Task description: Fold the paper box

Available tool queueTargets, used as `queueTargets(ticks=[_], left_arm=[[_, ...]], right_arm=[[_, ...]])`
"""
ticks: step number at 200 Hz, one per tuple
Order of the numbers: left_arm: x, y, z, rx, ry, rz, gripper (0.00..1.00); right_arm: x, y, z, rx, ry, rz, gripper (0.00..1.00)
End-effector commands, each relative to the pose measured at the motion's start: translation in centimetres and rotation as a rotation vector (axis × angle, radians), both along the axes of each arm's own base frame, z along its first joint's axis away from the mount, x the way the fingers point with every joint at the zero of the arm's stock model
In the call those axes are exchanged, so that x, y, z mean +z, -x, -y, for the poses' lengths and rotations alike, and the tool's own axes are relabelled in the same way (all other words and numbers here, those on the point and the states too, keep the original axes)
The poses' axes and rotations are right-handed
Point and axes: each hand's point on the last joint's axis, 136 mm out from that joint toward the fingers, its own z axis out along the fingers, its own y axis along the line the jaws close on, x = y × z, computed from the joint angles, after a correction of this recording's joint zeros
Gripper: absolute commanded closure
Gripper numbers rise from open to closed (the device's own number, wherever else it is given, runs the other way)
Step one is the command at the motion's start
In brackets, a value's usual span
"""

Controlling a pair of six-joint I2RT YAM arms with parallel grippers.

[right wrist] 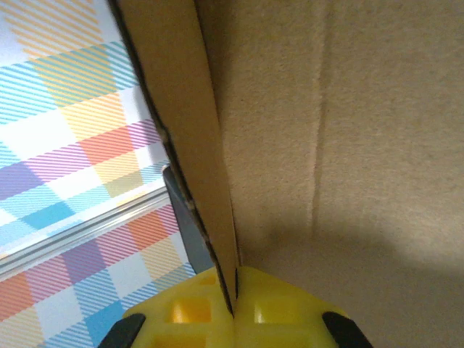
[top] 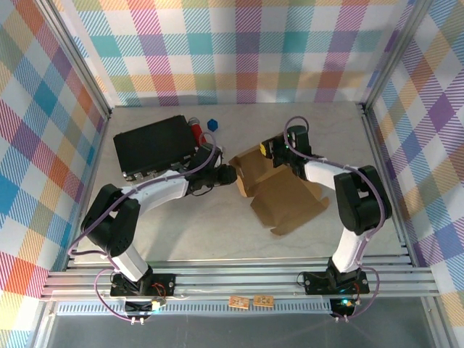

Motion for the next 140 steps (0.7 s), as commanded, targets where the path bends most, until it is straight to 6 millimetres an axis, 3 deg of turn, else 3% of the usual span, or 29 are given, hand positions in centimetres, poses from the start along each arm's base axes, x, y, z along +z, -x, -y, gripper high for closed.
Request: queueTargets(ticks=[1,47,88,140], left_arm=[[3.0,-0.5,-0.8,0.03,-0.022,0.119,0.66],[6.1,-0.3,-4.4,0.11,-0.119,0.242,0.62],[5.9,-0.4,-6.8,0.122,-0.14,0.223,0.61],[5.0,-1.8,-7.2,0.096,-0.164,0.215,0.62]], right_arm=[[5.2,-1.0,0.2,-0.035,-0.097,0.22,1.0],[7.7,-1.3,0.1,-0.043,-0.176,0.365,1.0],[6.6,-1.4,-1.3,0.002,-0.224,0.401,1.0],[3.8,-1.5,-2.6,0.062,-0.225,0.334,1.0]])
